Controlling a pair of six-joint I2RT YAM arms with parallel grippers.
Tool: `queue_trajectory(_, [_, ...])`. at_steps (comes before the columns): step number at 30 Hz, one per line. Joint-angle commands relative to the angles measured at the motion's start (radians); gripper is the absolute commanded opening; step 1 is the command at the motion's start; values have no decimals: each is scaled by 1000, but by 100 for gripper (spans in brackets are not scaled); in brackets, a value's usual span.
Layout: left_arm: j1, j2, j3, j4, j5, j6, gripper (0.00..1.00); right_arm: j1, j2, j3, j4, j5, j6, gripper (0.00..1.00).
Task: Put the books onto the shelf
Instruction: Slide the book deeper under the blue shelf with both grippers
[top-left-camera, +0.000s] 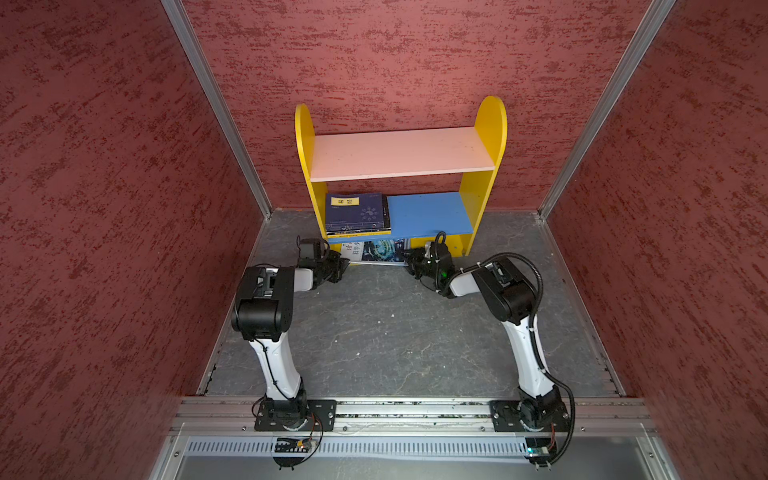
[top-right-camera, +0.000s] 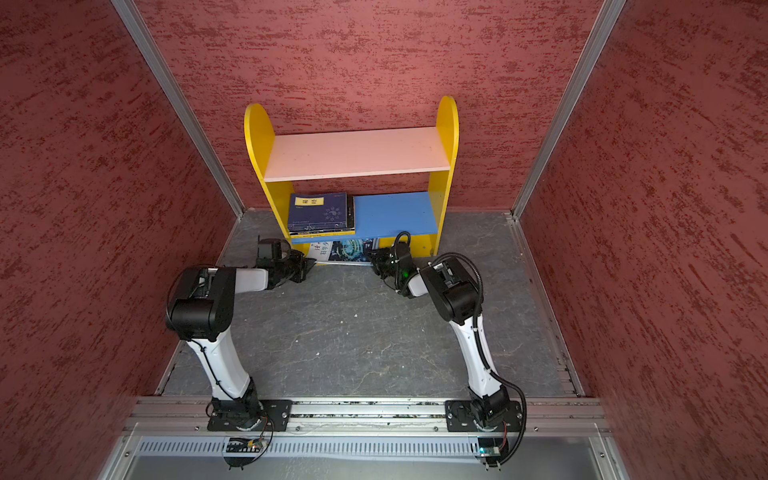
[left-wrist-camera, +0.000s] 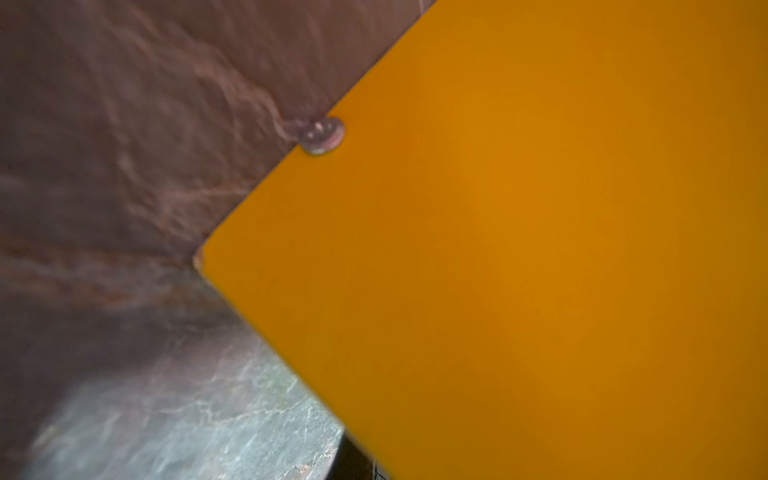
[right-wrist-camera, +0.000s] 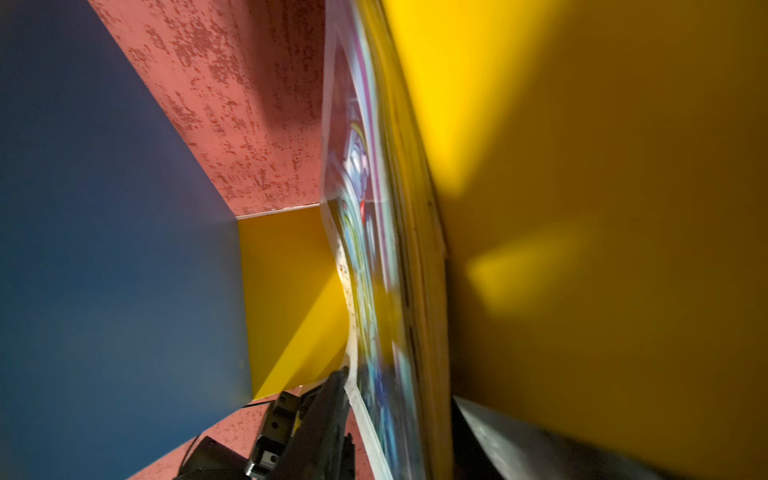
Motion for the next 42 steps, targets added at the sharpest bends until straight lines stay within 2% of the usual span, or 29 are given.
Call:
queue_trajectory(1, [-4,23,0,24,-23,-9,5,-20,-77,-7,-57,-25,-74,34])
queue_trajectory(9, [-6,11,2,19,-37,-9,2,-25,-110,-43,-115,-66,-79,35])
queue_trajectory(18, [-9,6,6,14,-50,-16,2,-23,-140,-44,-198,-99,-92,31])
queue_trajectory(23, [-9,3,8,8,-53,-17,2,-23,-141,-44,-221,-128,-83,38])
queue_trajectory(34, [-12,-4,11,-6,-62,-16,2,-23,-156,-96,-208,-142,-59,39])
queue_trajectory(42, [-12,-11,6,-11,-59,-15,2,-23,-137,-88,-162,-111,-45,23])
